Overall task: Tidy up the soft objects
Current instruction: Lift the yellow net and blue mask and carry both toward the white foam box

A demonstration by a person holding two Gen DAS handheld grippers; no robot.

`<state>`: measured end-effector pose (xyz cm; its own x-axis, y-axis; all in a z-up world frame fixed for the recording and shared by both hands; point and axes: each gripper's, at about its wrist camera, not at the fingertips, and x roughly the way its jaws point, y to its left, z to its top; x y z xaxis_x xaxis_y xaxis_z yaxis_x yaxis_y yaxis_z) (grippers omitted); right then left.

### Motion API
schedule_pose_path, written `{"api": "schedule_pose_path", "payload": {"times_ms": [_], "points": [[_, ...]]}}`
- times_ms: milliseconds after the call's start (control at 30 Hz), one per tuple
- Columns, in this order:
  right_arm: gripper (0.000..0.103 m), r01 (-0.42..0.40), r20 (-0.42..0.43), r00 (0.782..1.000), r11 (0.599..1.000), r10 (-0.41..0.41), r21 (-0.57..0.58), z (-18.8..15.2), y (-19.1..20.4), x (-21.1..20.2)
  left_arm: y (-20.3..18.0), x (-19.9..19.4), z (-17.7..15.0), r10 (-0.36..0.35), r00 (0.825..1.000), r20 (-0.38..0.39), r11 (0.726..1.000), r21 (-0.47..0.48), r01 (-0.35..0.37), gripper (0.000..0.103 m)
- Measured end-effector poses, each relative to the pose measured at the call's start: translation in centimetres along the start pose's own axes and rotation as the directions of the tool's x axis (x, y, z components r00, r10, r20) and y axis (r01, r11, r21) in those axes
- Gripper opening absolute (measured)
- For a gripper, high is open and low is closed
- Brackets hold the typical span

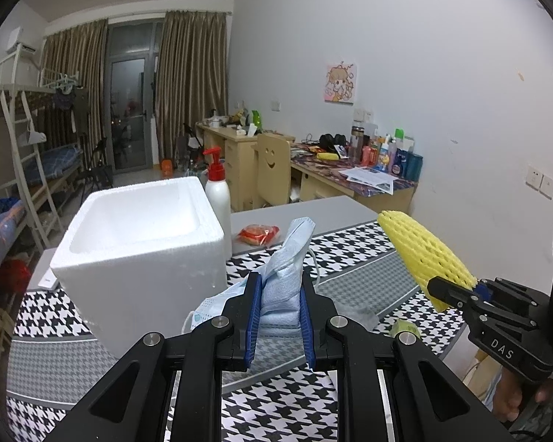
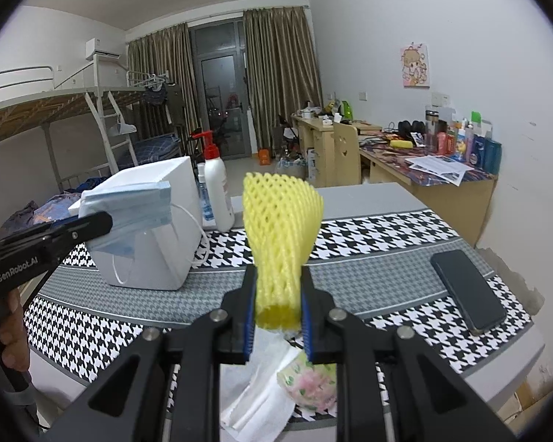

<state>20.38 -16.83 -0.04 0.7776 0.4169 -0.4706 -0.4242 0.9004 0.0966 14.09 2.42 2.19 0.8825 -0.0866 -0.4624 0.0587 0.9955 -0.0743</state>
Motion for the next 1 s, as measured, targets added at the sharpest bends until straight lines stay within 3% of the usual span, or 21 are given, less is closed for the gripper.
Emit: {"api": "schedule_pose_path", "payload": {"times_ms": [1000], "points": [[0.024,-0.049,0.06,0.997,0.998,0.052,-0.05,4.3,2.4,0.7,1.9,-0.5,4.6,0.035,0.996,0.083,0.999,-0.004,-0.034,0.021]]}}
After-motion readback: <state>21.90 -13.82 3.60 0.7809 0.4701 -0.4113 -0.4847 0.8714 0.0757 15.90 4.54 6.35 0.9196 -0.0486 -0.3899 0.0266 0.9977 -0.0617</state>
